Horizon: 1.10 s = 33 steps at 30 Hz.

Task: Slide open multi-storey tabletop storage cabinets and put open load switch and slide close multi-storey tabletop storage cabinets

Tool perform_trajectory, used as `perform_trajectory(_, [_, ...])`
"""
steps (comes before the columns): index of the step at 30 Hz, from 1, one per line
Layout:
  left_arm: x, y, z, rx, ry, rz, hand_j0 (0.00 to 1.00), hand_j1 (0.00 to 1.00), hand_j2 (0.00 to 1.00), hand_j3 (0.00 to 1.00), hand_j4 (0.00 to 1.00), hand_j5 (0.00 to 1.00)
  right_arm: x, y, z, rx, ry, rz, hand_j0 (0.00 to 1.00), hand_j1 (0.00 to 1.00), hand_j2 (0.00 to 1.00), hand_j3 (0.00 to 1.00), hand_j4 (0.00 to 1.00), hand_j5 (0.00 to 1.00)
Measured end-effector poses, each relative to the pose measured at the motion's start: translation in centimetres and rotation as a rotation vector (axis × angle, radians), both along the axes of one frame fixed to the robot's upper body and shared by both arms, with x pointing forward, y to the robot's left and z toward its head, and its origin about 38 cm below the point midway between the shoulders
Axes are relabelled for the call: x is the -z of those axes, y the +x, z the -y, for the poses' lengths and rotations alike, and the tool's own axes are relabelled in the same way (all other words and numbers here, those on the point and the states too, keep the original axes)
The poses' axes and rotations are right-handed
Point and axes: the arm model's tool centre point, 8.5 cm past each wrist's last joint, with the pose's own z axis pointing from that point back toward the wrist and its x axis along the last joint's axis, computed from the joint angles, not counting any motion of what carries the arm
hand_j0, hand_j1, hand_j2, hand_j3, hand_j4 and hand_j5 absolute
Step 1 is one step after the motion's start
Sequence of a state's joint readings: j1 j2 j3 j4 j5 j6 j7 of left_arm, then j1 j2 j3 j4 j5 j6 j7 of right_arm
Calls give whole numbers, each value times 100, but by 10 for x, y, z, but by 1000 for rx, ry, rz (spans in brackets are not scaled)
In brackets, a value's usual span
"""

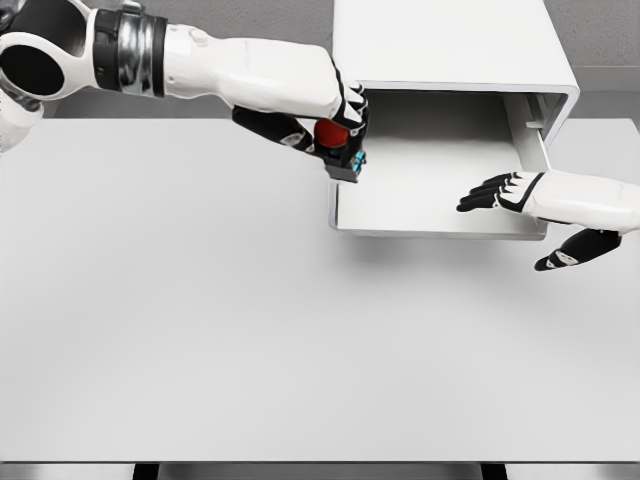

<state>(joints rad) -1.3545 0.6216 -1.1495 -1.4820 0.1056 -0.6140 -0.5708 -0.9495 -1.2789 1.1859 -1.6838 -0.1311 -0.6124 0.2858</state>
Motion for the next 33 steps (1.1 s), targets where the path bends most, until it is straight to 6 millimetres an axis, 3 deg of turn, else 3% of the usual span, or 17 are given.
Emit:
perform_trajectory(12, [15, 10, 42, 33, 51, 17, 39, 39, 39, 39, 39, 39, 1, -1, 1, 1, -6, -5, 100, 100, 100, 100, 100, 100])
perform_trajectory(26, [39, 25, 71, 22, 104, -8, 39, 39, 39, 39, 39, 39, 1, -1, 0, -2, -4, -6, 100, 100, 100, 100, 100, 100])
perform_trajectory(33, [48, 31, 75, 8, 124, -18, 39, 39, 39, 39, 39, 39, 2, 0, 0, -3, -4, -6, 100, 100, 100, 100, 100, 100])
